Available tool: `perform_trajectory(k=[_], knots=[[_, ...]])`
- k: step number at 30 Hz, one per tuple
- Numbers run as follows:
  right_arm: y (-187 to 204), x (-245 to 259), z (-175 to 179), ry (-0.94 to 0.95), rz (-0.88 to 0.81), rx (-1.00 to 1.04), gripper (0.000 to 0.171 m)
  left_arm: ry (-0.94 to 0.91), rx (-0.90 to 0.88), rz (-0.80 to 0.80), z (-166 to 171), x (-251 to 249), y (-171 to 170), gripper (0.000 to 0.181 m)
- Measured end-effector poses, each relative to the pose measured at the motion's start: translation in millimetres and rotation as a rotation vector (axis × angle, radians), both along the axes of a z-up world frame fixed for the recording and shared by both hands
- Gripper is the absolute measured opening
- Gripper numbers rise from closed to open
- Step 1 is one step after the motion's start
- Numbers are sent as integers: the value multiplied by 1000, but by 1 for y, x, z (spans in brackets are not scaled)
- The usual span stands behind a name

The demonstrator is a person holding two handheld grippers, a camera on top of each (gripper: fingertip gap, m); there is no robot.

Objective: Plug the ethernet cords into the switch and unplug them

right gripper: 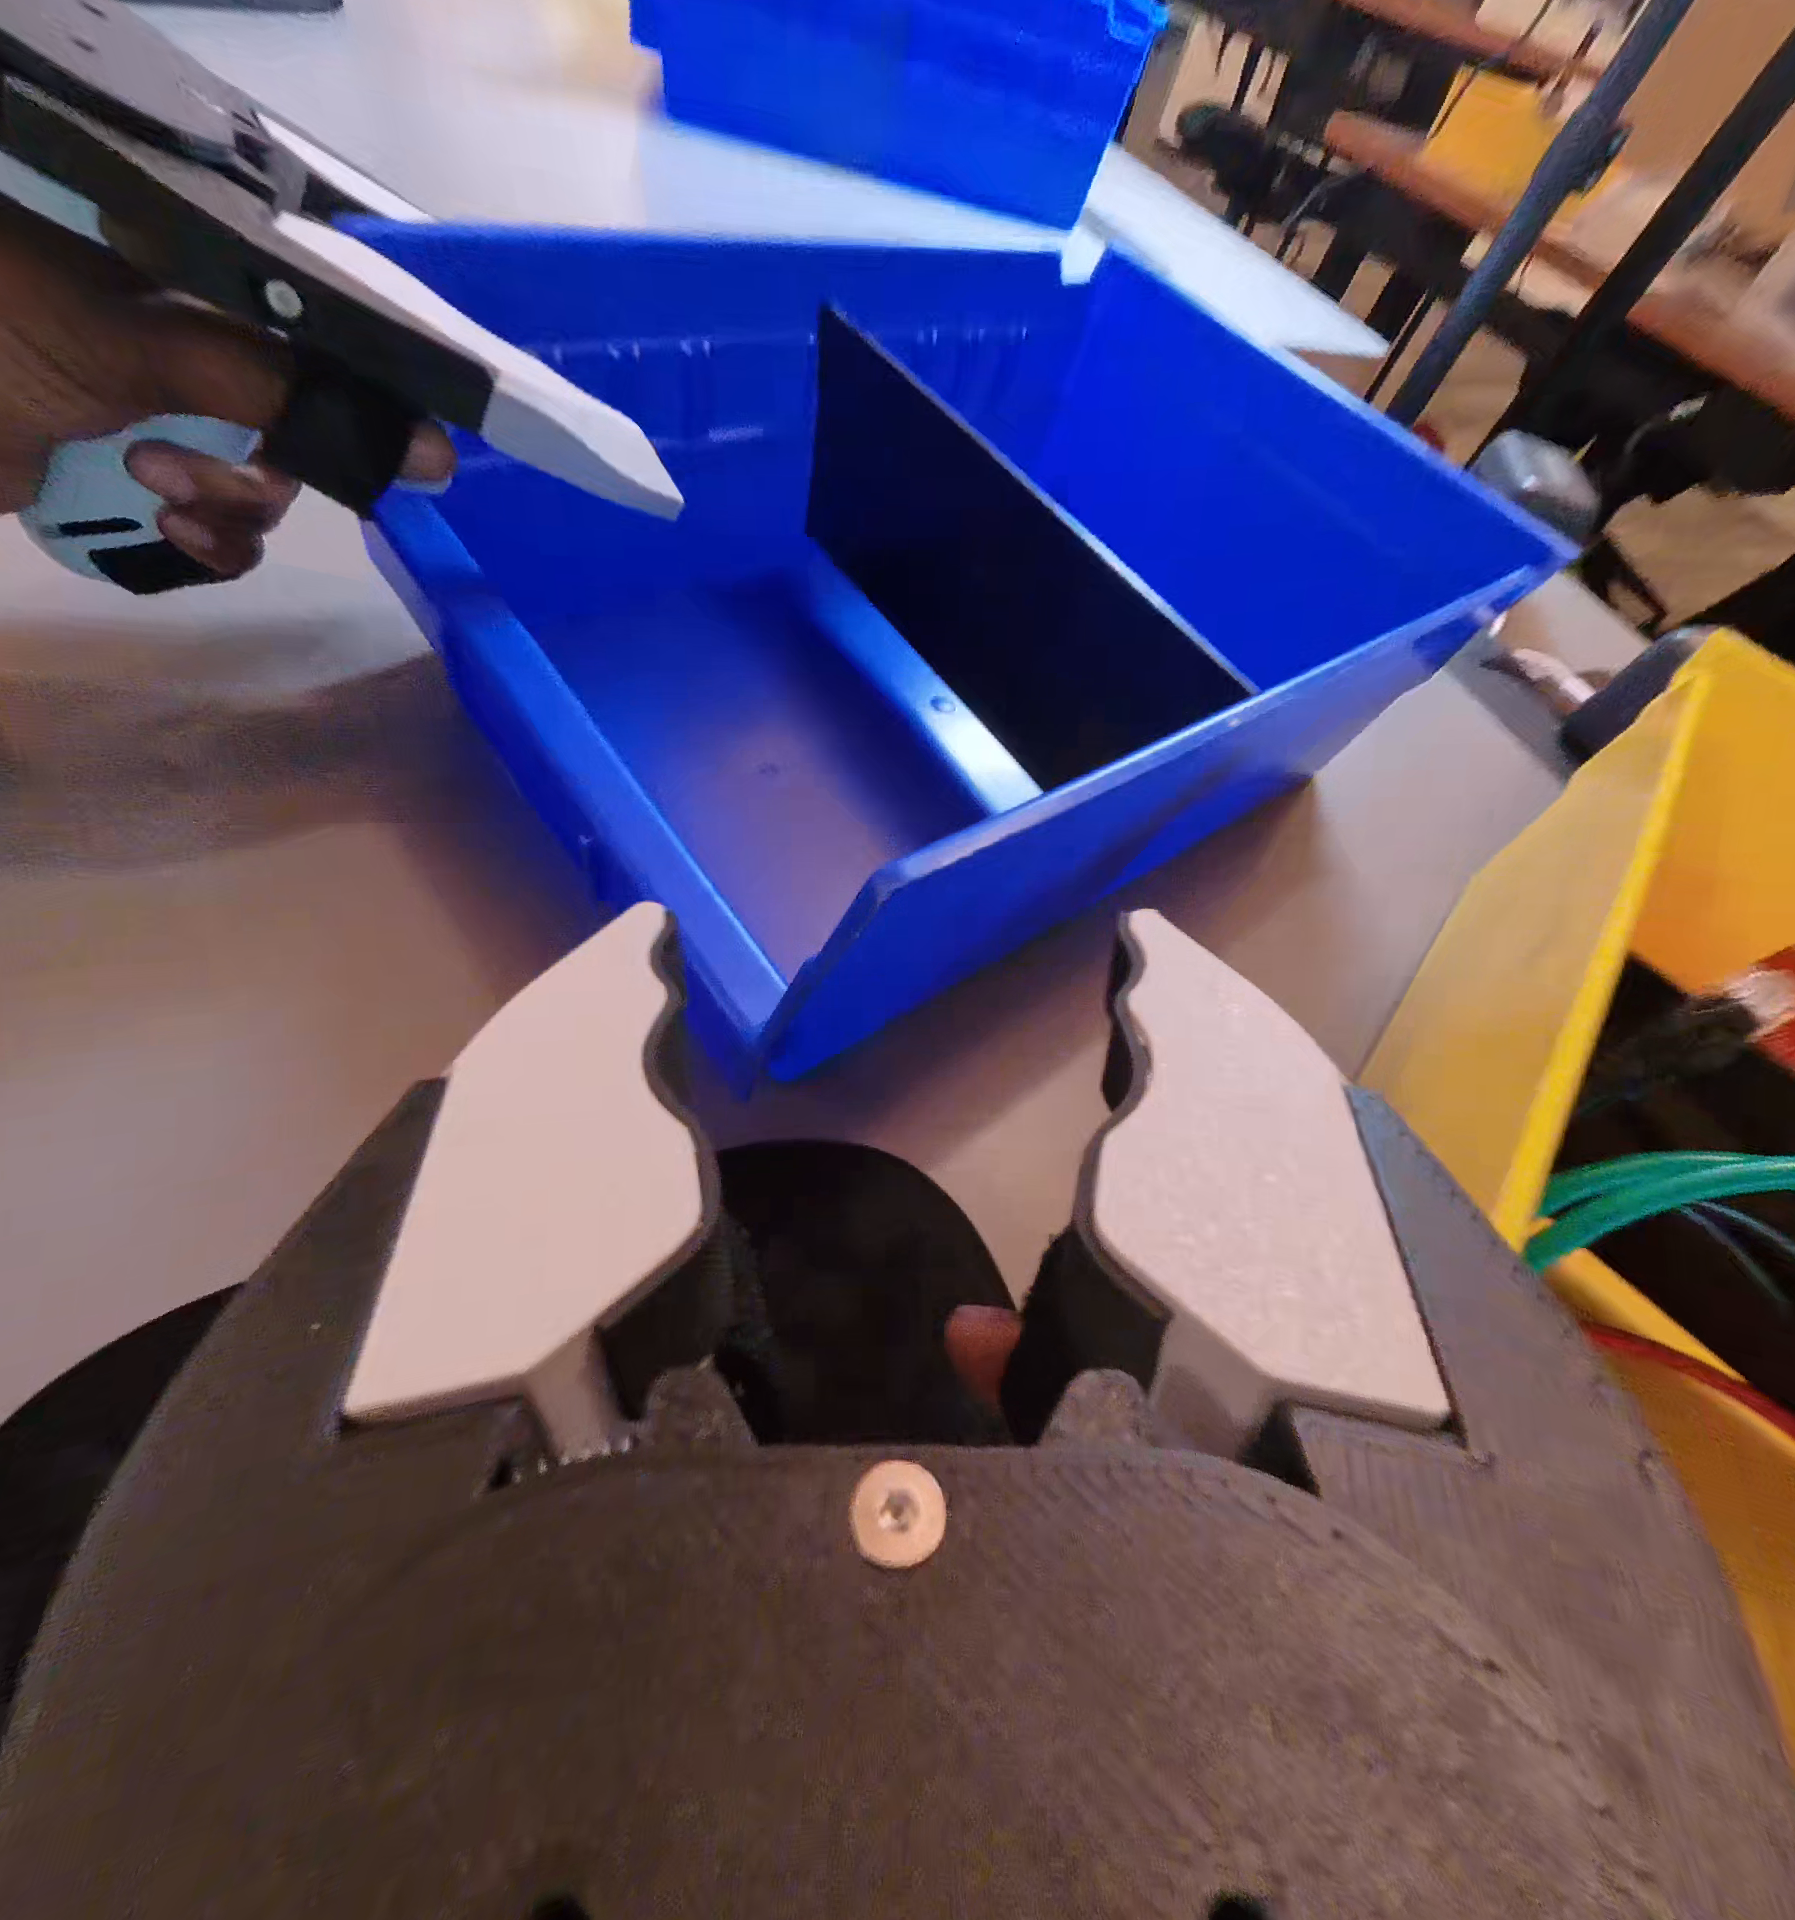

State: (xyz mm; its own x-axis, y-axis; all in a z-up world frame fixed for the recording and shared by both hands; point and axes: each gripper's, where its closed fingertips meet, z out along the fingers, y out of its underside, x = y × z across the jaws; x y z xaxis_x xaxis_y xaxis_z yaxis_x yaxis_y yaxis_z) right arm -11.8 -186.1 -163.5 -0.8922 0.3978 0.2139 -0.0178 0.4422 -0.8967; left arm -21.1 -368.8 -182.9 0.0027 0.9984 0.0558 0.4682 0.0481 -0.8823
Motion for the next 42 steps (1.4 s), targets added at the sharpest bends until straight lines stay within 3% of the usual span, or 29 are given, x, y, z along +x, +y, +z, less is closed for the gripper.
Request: perform_trajectory(k=[2, 3, 4, 11, 17, 24, 30, 34, 38, 42], knots=[[-4, -2, -8, -51, 12, 20, 59, -18, -27, -23, -7, -3, 4, 54], [-4, -3, -11, -58, 20, 34, 37, -8, -29, -15, -4, -2, 4, 34], [-4, -5, -12, -48, 18, 37, 30, -20, -49, 22, -4, -1, -1, 25], [3, 2, -6, 131, 20, 124, 28, -4, -259, 90, 25, 9, -1, 15], [18, 5, 41, 302, -23, 59, 27, 208, -280, 119, 80, 17, 14, 15], [71, 0, 90, 510, -161, 48, 26, 516, -256, 103, 131, 10, 66, 15], [151, 8, 137, 705, -258, -24, 24, 741, -186, 12, 174, 0, 147, 16], [228, 15, 151, 743, -374, 9, 24, 755, -164, -152, 195, -19, 230, 17], [318, 18, 143, 659, -549, 34, 23, 717, -148, -337, 193, -42, 330, 18], [401, 21, 123, 536, -718, 64, 23, 635, -98, -489, 168, -62, 425, 20]])
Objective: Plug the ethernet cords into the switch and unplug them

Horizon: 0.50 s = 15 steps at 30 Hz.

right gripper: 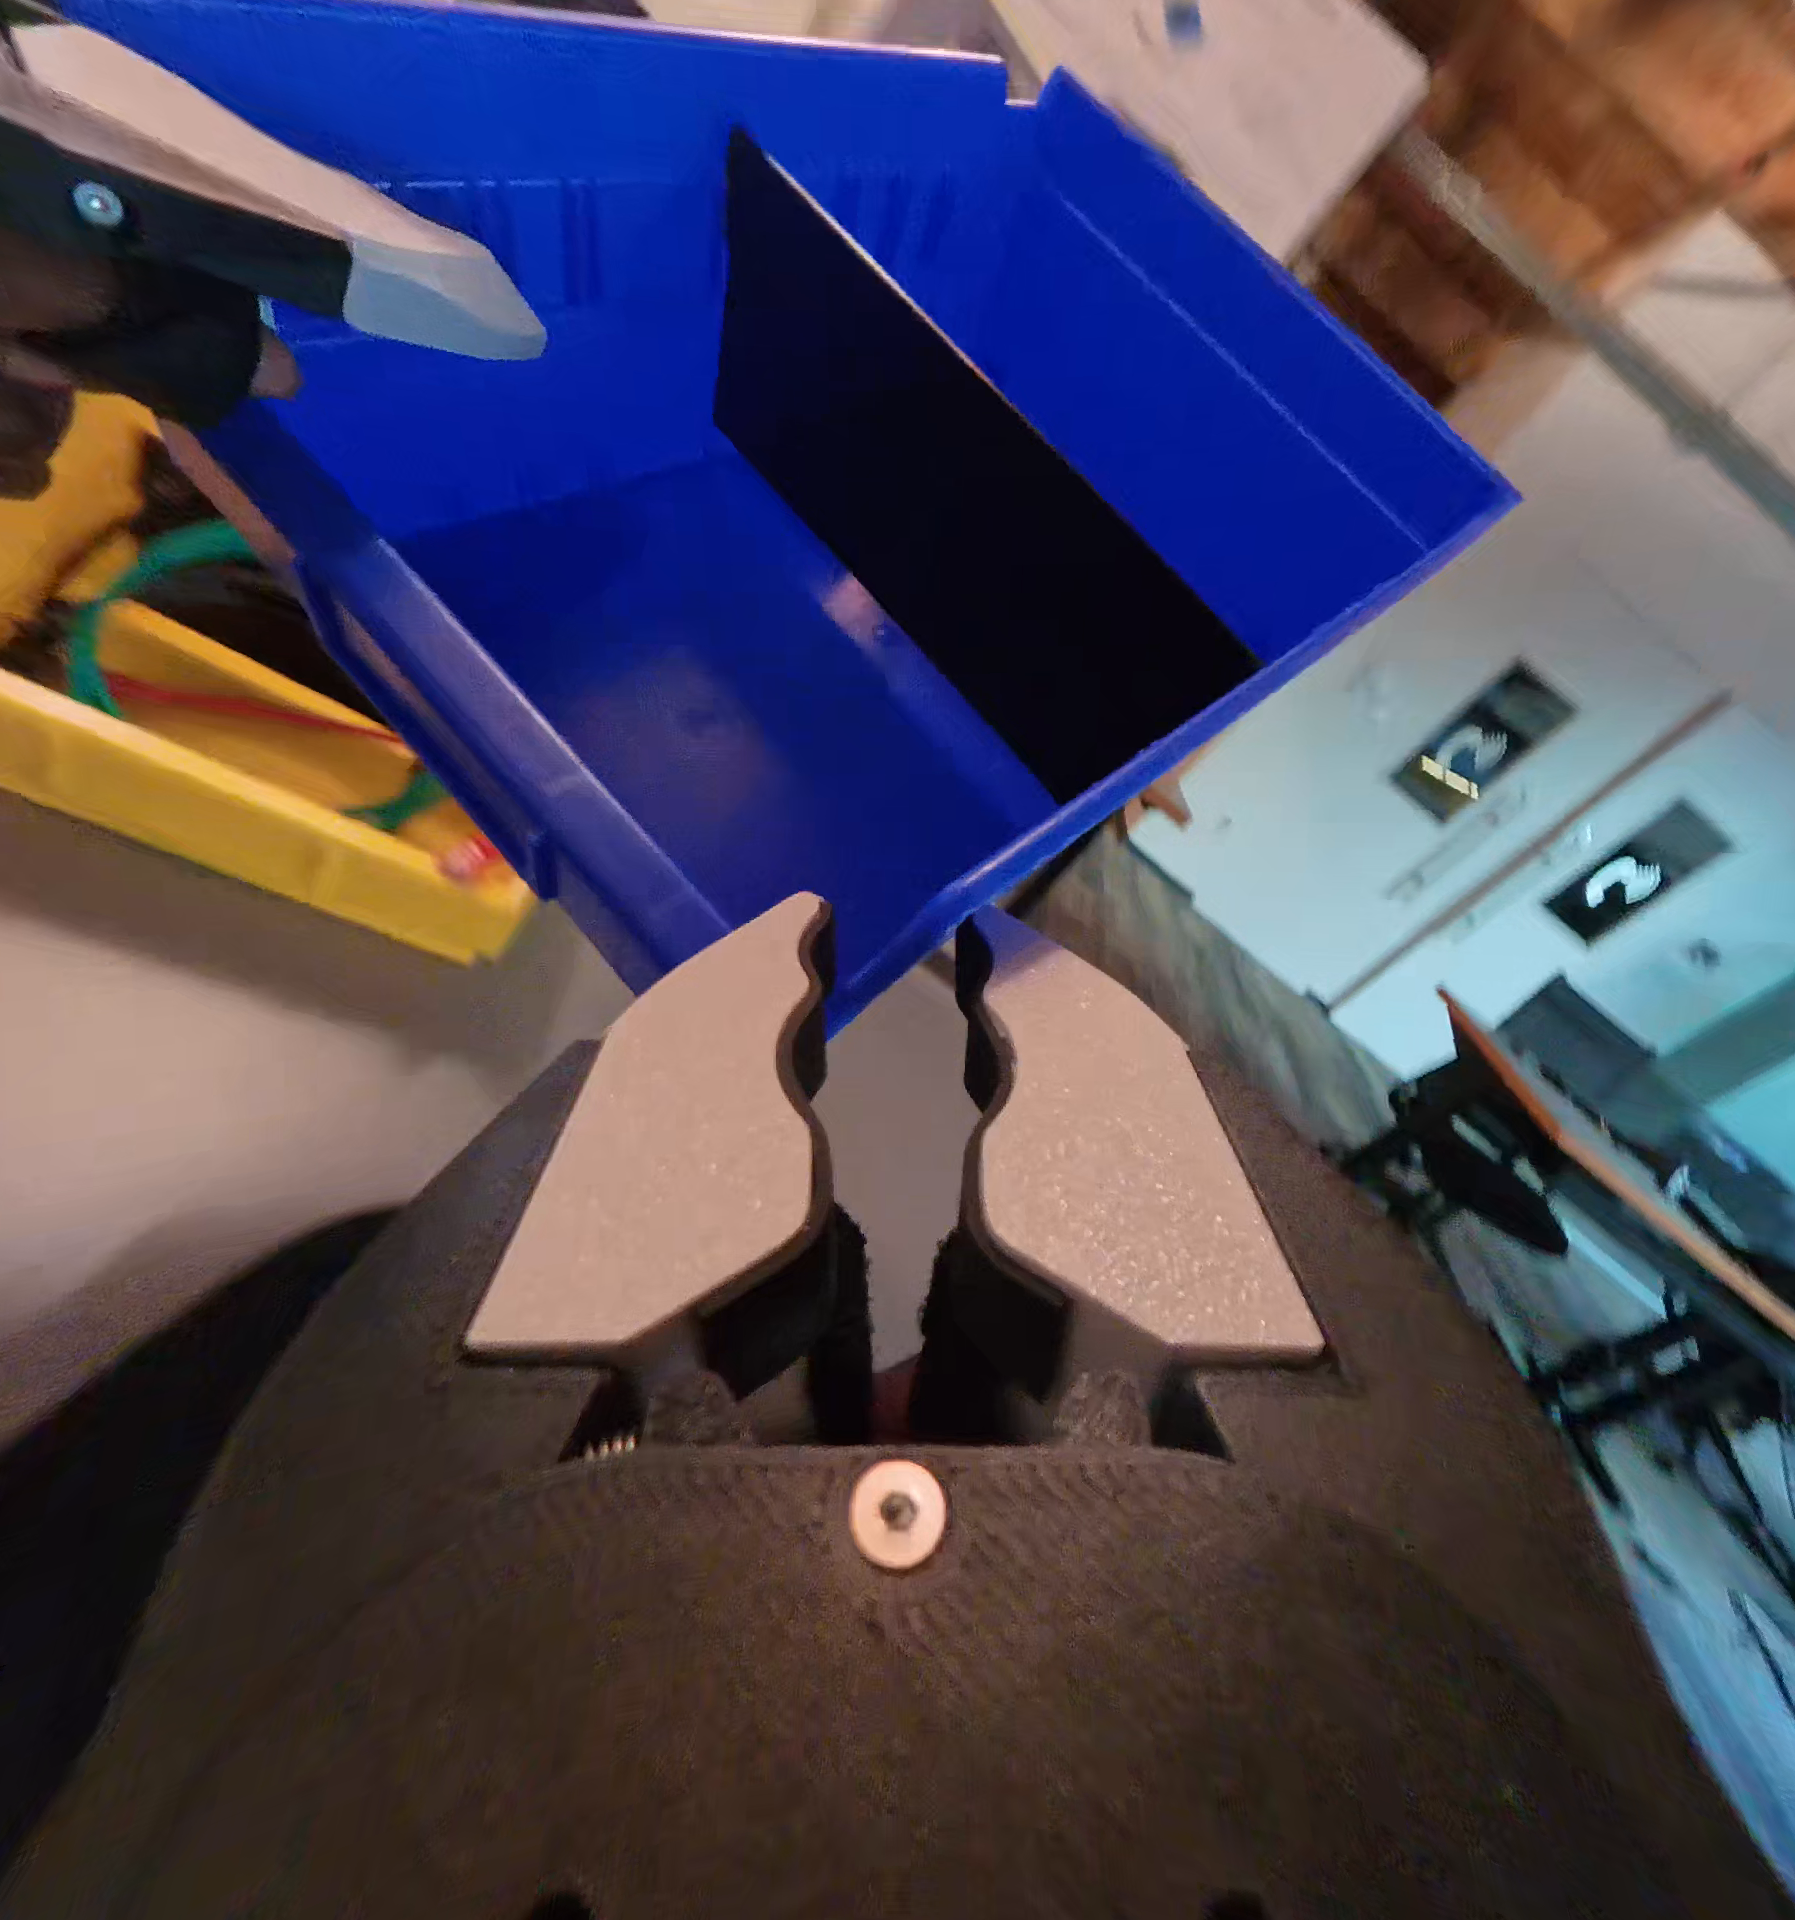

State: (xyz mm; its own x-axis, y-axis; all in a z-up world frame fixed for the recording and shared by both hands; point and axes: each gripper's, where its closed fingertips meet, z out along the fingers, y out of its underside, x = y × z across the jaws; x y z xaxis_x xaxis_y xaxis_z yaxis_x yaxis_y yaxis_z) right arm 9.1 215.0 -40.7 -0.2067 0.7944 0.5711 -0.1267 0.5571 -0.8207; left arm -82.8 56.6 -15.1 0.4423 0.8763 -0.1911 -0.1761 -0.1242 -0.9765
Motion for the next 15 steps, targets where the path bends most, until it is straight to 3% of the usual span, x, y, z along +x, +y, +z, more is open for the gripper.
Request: perform_trajectory(k=[4, 7, 15], knots=[[62, -7, -38, -160, -169, -35, 21, -144, -57, -93, -47, -24, 72, 20], [95, -12, -78, -324, -293, -32, 20, -219, -127, -116, -82, -32, 106, 20], [116, -19, -126, -466, -317, -72, 20, -345, -150, -154, -131, -40, 130, 21]])
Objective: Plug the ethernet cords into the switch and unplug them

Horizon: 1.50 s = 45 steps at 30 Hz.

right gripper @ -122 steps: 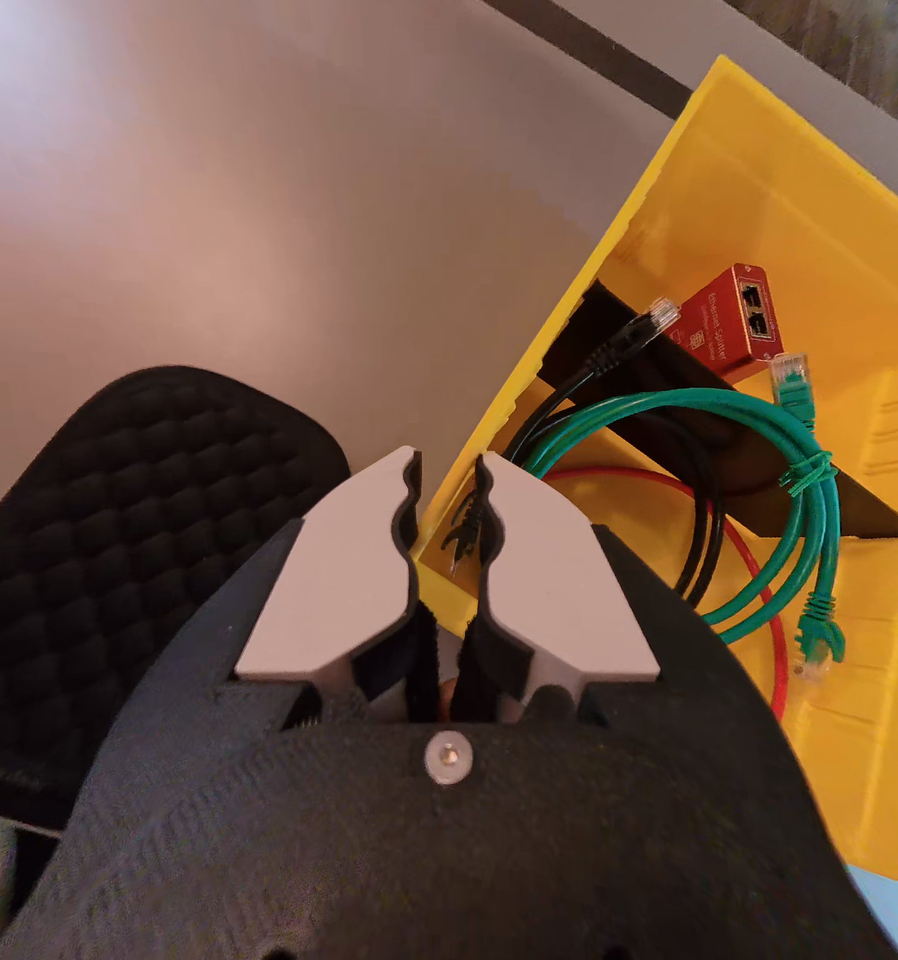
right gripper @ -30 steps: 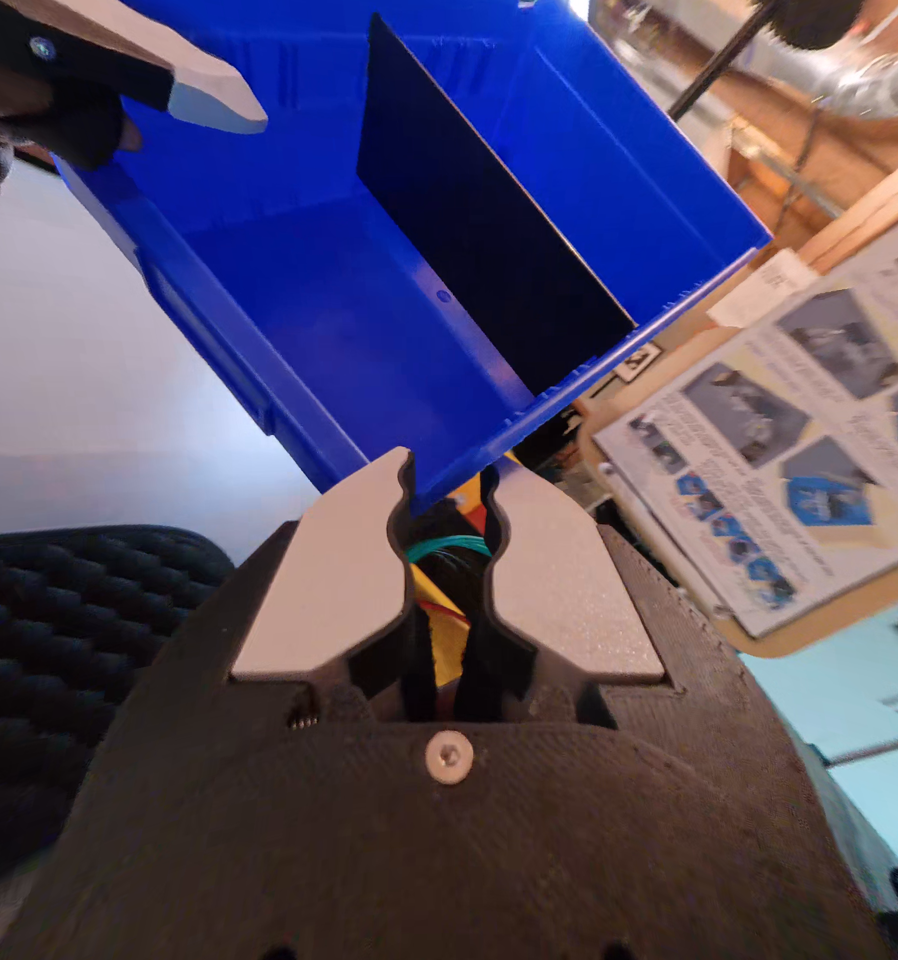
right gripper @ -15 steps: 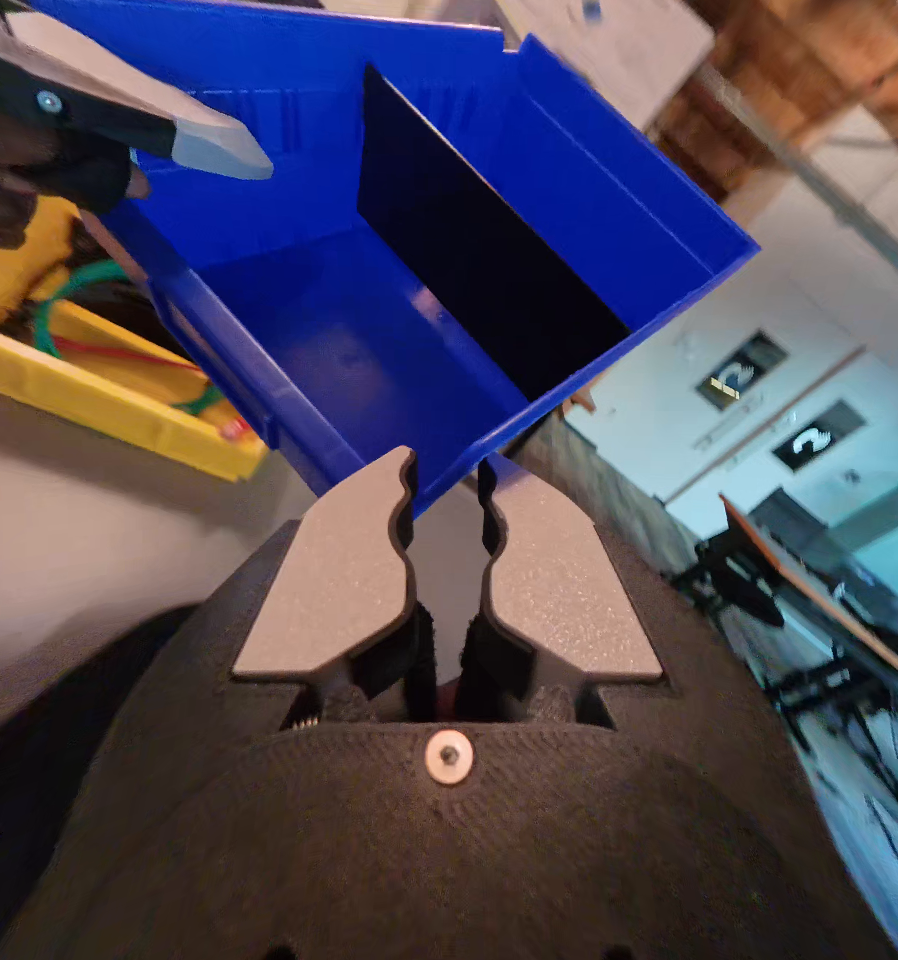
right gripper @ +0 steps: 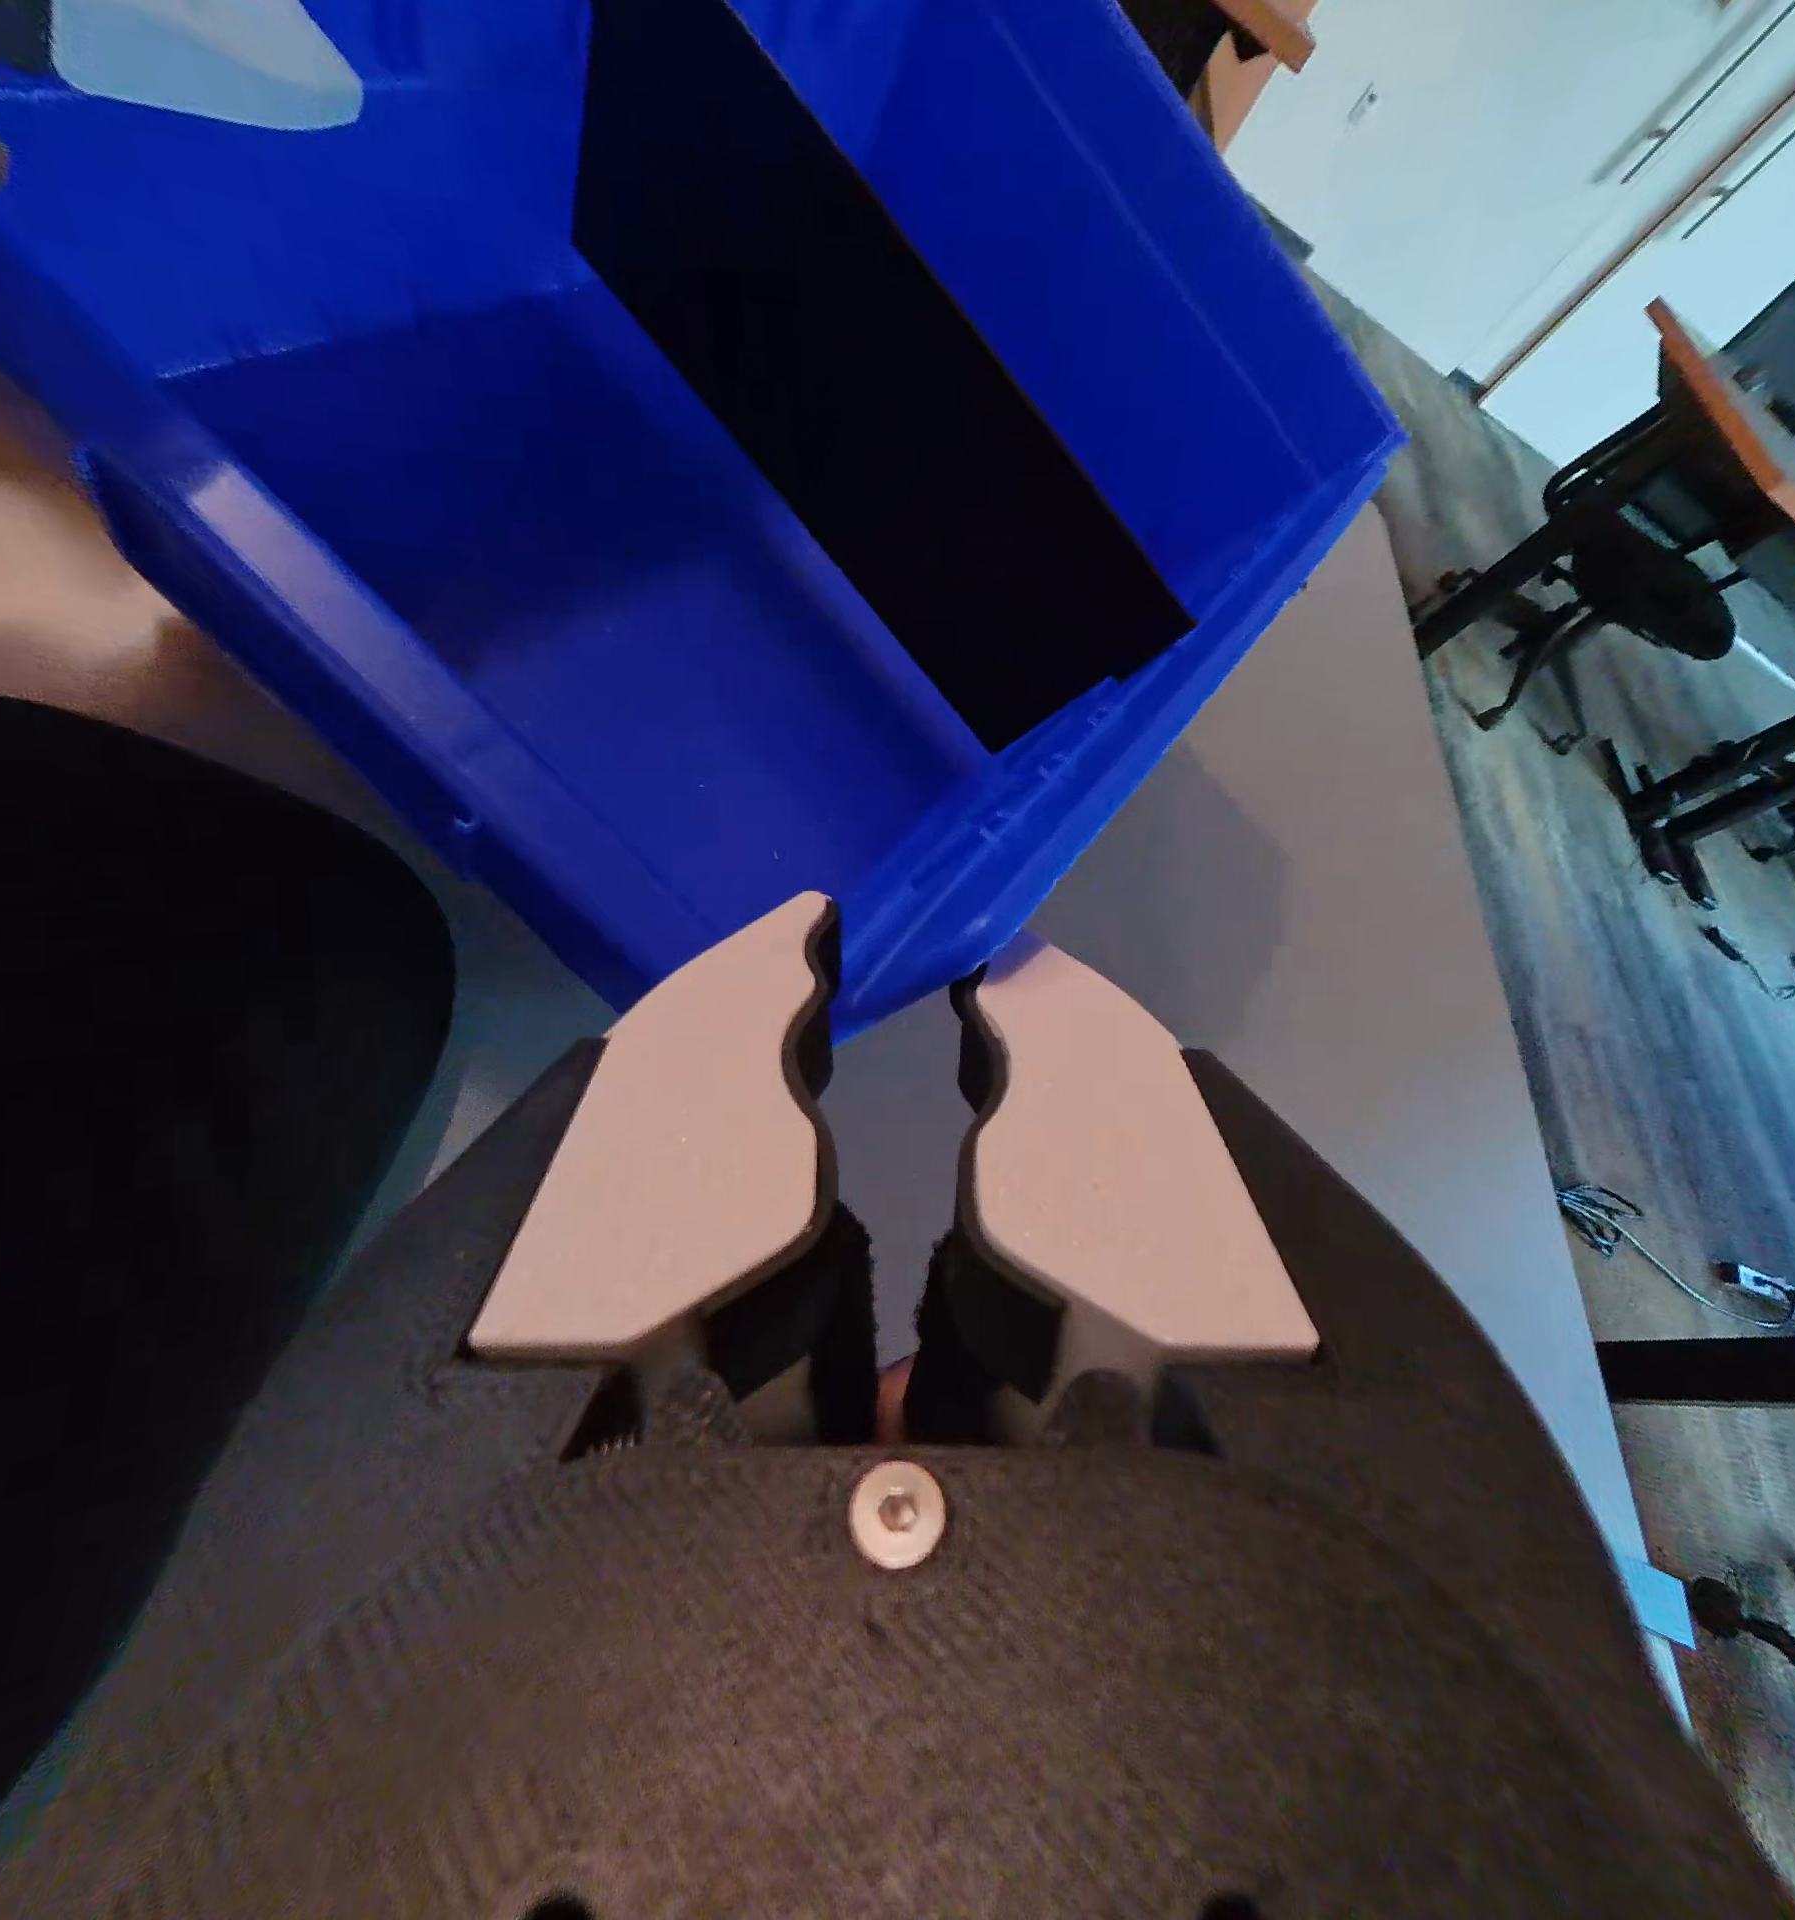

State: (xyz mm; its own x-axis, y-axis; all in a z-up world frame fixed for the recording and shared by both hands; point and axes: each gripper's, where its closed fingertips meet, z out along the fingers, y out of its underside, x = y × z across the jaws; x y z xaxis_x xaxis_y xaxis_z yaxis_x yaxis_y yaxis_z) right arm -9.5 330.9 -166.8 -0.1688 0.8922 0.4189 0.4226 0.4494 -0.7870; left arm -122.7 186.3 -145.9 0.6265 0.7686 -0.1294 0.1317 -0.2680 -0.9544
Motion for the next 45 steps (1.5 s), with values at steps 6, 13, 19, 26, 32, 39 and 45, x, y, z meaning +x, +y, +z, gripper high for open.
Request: perform_trajectory(k=[6, 13, 19, 26, 32, 39, 45], knots=[[2, -2, -5, -8, -9, -16, 20, -71, -17, -51, -16, 0, 3, 29], [7, -3, 3, 72, -7, -12, 26, -107, -45, -207, 4, 25, -9, 79], [-50, 11, 40, 260, 388, -20, 62, -168, -259, -274, 5, 60, -85, 77], [-121, -8, -7, -14, 561, 171, 57, -177, -686, -190, -61, 52, -136, 55], [-103, -29, -48, -245, 442, 336, 44, -230, -860, -152, -81, 35, -180, 30], [-61, -28, -48, -247, 376, 336, 39, -308, -830, -129, -81, 26, -263, 35], [-4, -17, -47, -246, 319, 376, 41, -285, -800, -111, -79, 36, -331, 38]])
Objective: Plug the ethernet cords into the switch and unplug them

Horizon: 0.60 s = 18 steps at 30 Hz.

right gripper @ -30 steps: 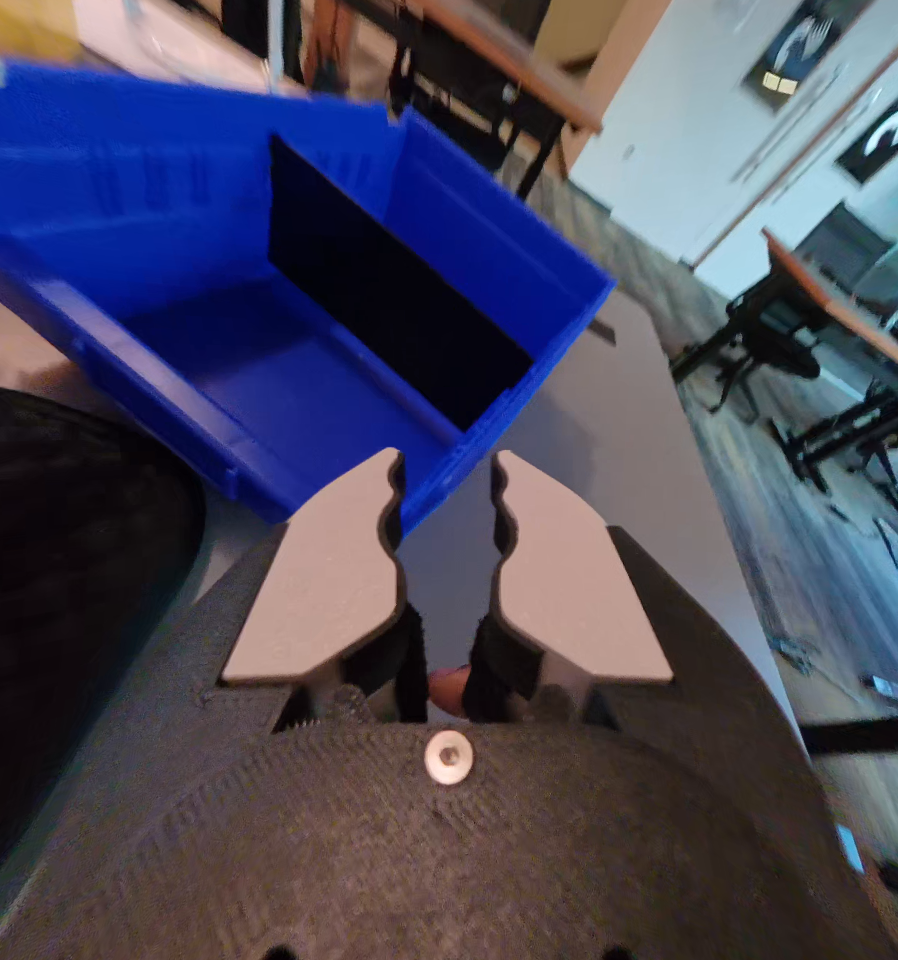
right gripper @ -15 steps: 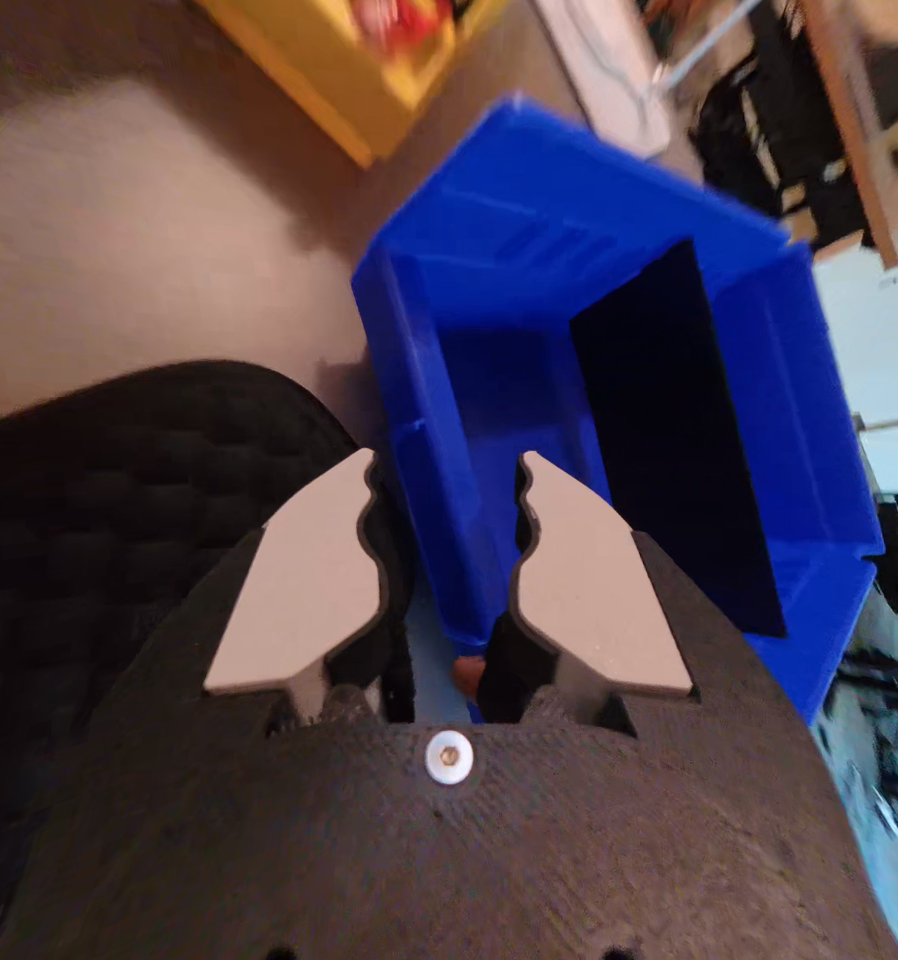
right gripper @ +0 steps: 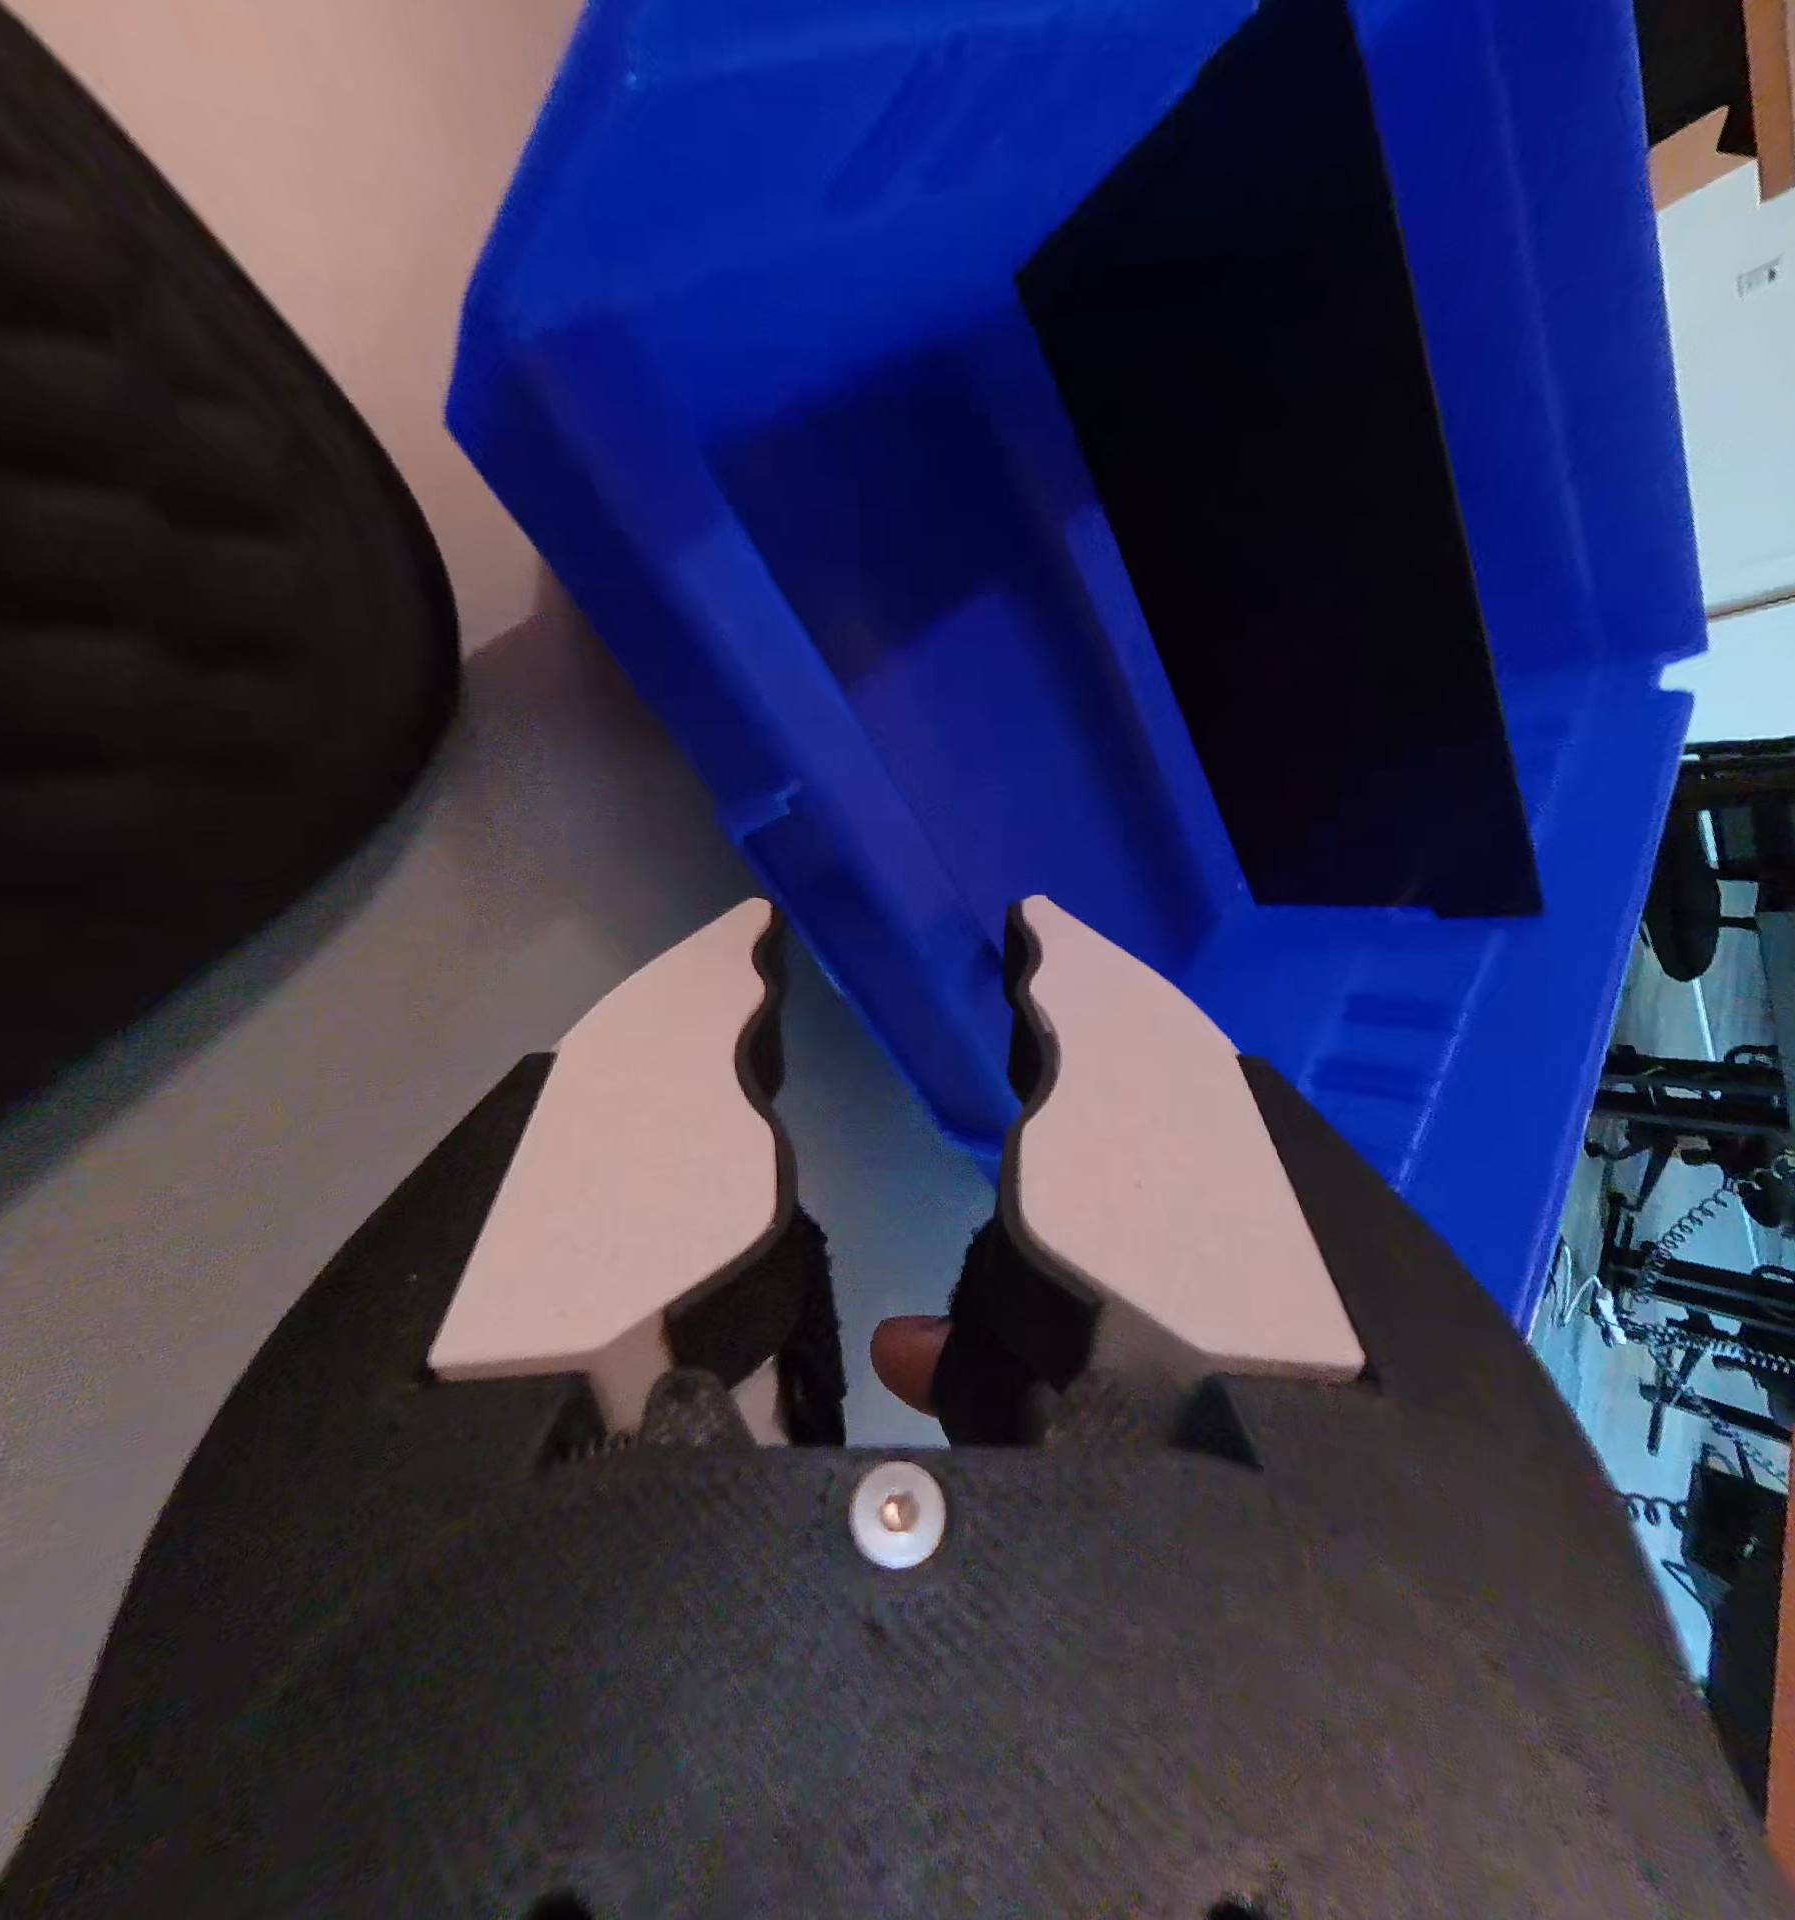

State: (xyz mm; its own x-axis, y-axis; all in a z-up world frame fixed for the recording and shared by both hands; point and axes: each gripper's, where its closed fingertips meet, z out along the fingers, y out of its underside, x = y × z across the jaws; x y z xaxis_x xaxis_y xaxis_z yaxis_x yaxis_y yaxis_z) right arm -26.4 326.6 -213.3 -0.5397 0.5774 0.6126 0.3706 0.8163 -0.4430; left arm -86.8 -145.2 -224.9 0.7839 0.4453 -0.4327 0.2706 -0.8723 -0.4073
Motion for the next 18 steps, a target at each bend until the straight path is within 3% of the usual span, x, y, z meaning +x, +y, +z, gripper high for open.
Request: perform_trajectory(k=[5, 12, 18], knots=[[23, 22, 0, 8, 30, 11, 41, 56, 9, 18, 2, 26, -53, 37], [38, 65, 0, -27, 52, -2, 41, 145, -11, -120, 4, 80, -116, 33], [41, 100, 1, -91, 46, -72, 41, 107, 2, -195, 4, 129, -151, 33]])
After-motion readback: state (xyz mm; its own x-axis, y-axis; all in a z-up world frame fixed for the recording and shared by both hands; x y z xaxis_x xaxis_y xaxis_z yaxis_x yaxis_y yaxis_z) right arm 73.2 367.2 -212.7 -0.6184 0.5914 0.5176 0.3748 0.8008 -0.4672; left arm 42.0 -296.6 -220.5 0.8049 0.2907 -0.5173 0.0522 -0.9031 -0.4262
